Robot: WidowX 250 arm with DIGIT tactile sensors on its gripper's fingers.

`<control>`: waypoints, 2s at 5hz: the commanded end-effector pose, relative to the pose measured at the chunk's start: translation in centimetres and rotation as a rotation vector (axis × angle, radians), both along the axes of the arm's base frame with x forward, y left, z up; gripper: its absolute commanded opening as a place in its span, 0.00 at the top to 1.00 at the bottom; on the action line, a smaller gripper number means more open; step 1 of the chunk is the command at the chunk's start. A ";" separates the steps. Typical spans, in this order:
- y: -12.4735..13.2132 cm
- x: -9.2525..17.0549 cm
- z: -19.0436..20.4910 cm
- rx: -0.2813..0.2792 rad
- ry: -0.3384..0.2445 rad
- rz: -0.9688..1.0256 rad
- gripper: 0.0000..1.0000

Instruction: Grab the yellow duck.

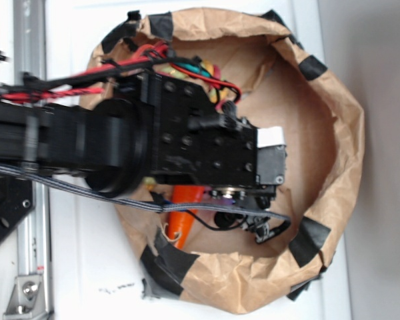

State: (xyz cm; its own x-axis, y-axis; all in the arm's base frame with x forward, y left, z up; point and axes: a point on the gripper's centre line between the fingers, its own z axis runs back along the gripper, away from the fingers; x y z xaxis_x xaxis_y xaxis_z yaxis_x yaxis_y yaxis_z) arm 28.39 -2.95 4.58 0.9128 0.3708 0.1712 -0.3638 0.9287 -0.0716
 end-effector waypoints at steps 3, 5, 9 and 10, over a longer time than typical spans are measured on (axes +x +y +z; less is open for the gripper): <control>6.9 -3.1 5.8 0.097 -0.111 0.113 0.00; 8.4 -2.4 4.2 0.091 -0.047 0.151 0.00; 6.8 -1.1 -1.3 0.141 0.091 0.096 0.00; 5.4 0.1 -2.6 0.132 0.081 0.082 0.00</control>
